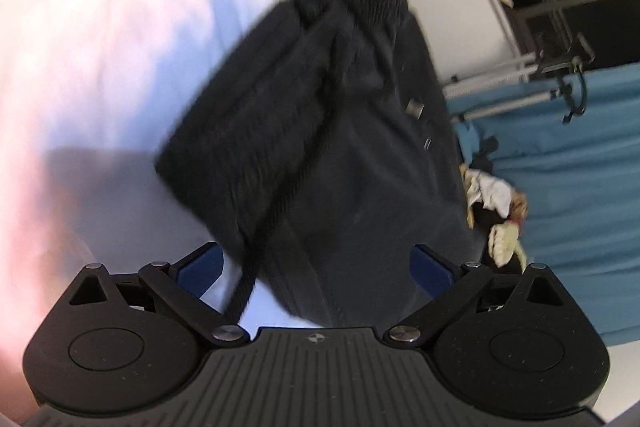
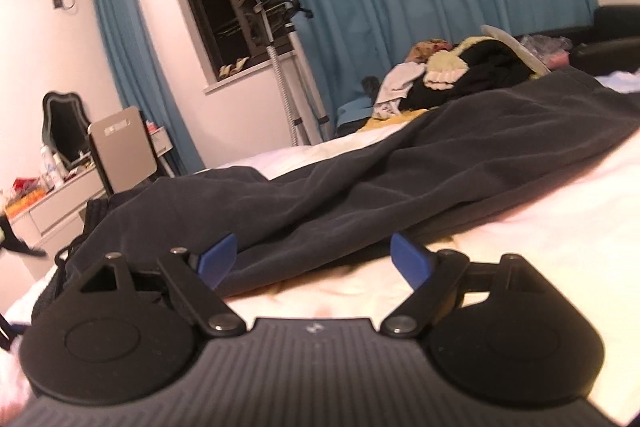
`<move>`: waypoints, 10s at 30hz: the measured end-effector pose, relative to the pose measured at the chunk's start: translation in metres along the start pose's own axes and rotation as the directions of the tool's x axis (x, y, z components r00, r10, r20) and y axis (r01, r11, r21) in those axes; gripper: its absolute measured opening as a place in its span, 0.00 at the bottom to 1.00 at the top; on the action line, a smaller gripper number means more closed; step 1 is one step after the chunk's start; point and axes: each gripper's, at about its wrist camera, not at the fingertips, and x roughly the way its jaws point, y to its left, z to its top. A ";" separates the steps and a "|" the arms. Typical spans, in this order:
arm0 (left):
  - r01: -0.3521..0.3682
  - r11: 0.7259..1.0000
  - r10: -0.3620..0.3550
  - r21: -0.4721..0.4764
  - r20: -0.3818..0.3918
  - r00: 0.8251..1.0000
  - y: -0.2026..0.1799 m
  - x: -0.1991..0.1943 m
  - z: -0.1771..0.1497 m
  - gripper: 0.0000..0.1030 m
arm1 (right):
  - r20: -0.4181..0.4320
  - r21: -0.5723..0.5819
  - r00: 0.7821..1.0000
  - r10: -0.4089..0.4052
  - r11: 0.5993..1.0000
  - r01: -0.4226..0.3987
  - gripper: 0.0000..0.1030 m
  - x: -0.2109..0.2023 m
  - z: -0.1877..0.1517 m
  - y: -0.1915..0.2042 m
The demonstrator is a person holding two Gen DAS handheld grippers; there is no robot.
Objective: Fold clothes
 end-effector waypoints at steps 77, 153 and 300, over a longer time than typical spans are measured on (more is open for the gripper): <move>0.127 0.972 -0.061 -0.195 0.314 0.948 0.063 -0.070 0.026 0.10 | -0.168 0.814 0.831 -0.530 0.400 0.420 0.68 -0.138 0.016 -0.206; 0.202 0.500 -0.342 0.842 -0.022 0.939 -0.131 -0.044 -0.176 0.93 | 0.111 0.030 0.953 -0.284 0.959 0.282 0.69 -0.113 0.069 -0.061; -0.023 0.693 -0.155 0.720 0.180 0.971 -0.083 -0.133 -0.055 1.00 | 0.003 0.087 0.947 -0.323 0.943 0.321 0.52 -0.197 0.065 -0.226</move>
